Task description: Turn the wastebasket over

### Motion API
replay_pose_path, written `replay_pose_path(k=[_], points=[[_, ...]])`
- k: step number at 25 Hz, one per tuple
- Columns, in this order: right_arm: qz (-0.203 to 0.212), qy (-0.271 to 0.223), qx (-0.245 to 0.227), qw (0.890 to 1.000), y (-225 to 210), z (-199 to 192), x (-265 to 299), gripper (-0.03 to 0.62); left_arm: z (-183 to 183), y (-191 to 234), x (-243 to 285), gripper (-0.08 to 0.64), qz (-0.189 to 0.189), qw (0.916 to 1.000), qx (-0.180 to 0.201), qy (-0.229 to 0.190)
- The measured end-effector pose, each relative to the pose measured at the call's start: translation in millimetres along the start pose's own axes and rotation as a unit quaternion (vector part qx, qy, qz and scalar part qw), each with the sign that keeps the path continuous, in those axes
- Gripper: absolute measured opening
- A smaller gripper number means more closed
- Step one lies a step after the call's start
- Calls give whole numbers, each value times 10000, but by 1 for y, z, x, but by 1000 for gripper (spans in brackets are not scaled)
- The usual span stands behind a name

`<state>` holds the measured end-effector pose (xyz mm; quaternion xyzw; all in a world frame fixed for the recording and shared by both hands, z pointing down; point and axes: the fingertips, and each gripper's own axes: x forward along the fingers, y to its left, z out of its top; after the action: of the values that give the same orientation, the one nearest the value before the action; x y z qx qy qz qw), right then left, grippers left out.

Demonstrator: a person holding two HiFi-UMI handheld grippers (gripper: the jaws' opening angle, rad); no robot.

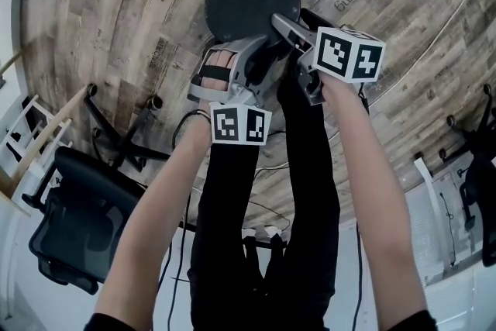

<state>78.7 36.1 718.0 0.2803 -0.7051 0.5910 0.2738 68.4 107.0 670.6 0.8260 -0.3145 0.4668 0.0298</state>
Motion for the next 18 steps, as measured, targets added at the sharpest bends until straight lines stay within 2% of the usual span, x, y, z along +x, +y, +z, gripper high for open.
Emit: replay_pose_path(k=[2, 5, 7, 9, 11, 15, 18], points=[[-23, 61, -134, 9999, 3, 1, 2, 333, -1, 4, 0, 204, -48, 9999, -133, 1], [-50, 130, -304, 9994, 5, -1, 3, 328, 0, 4, -3, 236, -93, 9999, -37, -57], [-75, 141, -342, 9993, 4, -2, 2, 324, -2, 4, -5, 251, -142, 9997, -147, -115], [-90, 137, -320, 9994, 1, -3, 1, 318, -8, 6, -8, 301, -172, 9994, -285, -123], [-85, 134, -263, 9995, -2, -7, -1, 316, -16, 8, -11, 351, -225, 9986, -472, -106], [-50, 115, -139, 9998, -6, -18, -4, 311, -31, 7, -18, 383, -434, 9935, -1037, -154], [-186, 21, -60, 9998, -13, -18, -8, 302, -39, 8, -24, 408, -475, 9878, -1465, -242]])
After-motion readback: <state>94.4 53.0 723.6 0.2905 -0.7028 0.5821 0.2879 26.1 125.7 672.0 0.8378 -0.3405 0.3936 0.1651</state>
